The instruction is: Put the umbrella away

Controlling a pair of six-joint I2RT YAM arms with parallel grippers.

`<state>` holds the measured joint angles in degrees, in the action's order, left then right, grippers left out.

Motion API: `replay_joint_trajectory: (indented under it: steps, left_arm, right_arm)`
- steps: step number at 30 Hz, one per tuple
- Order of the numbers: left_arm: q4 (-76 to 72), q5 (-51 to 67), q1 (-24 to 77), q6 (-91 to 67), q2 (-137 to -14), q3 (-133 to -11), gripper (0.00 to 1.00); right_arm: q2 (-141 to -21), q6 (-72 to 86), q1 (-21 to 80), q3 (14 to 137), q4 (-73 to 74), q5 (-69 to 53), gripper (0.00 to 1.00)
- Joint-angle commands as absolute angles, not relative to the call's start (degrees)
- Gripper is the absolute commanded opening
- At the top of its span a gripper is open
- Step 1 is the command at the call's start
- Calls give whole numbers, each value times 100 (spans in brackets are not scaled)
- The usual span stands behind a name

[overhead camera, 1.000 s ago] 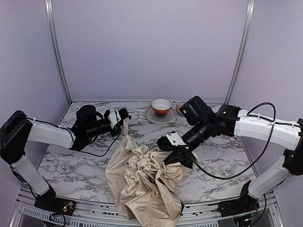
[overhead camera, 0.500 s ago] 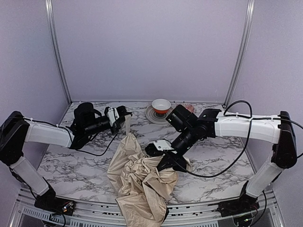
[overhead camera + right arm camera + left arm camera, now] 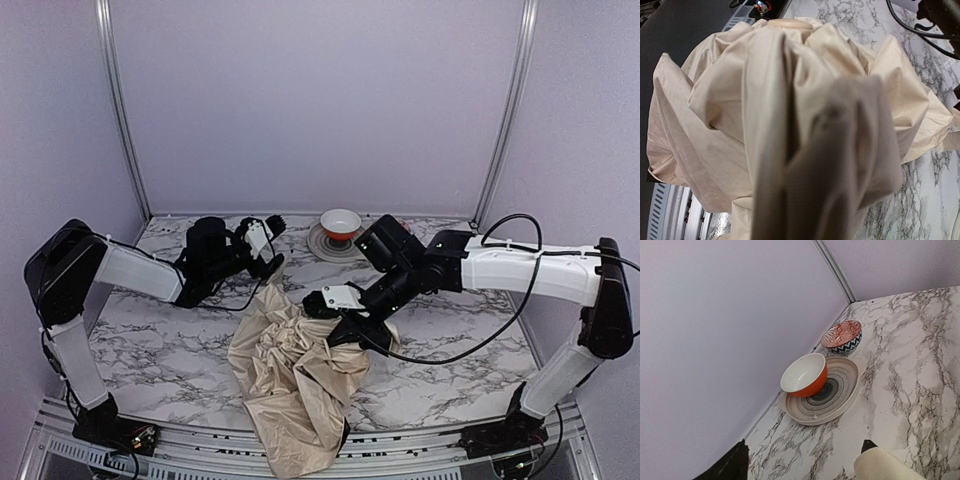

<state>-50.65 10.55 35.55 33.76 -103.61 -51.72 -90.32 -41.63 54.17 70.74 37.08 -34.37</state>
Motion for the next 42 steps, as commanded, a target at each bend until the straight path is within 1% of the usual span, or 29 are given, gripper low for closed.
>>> replay_joint_trajectory:
  steps: [1,2,6,11,17,21,24,27,31,33,35,38,40,42]
  left_arm:
    - [-4519,-779,3407,3026,-10664,-5665,95]
    - [-4209,-1031,3339,2885,-10741,-5798,98]
    - [-3280,-1491,3014,2381,-10984,-6174,99]
    - [-3220,-1334,2927,2418,-10825,-5914,99]
    - [-3221,-1742,2876,2623,-10574,-5703,99]
    - [-3577,-1610,2859,2643,-9858,-5059,99]
    - [-3923,-1144,2858,2766,-9084,-4442,99]
    - [-3938,-742,2877,3032,-8370,-3940,99]
    - [-3741,-928,2950,3281,-7830,-3536,99]
    - [-3519,-360,3167,3531,-7316,-3197,99]
    - [-3516,-213,3374,3547,-6981,-2949,99]
    - [-3518,-1130,3319,3434,-7092,-3018,99]
    - [-3531,-1899,3067,3372,-7551,-3405,99]
    - [-3532,-2487,2647,2977,-8100,-3891,99]
  right_arm:
    - [-8548,-3690,5367,6985,2781,-2839,0]
    - [-8503,-3681,5342,6953,2737,-2884,0]
    - [-8500,-3660,5297,6955,2696,-3113,0]
    - [-8563,-3689,5243,7020,2881,-3290,0]
    - [-8555,-3497,5031,7184,3125,-3306,0]
    - [-8651,-3367,4864,7346,3450,-3280,0]
    - [-8798,-3399,4860,7509,3800,-3366,0]
    - [-8981,-3452,4860,7653,4053,-3399,0]
    - [-9070,-3570,4855,7684,4147,-3646,0]
    - [-9085,-3569,4860,7682,4114,-3659,0]
    - [-9096,-3612,4860,7693,4148,-3658,0]
    - [-9095,-3839,4859,7766,4303,-3950,0]
    - [-8996,-3957,4860,7780,4382,-4211,0]
    - [-8796,-4069,4858,7714,4427,-4296,0]
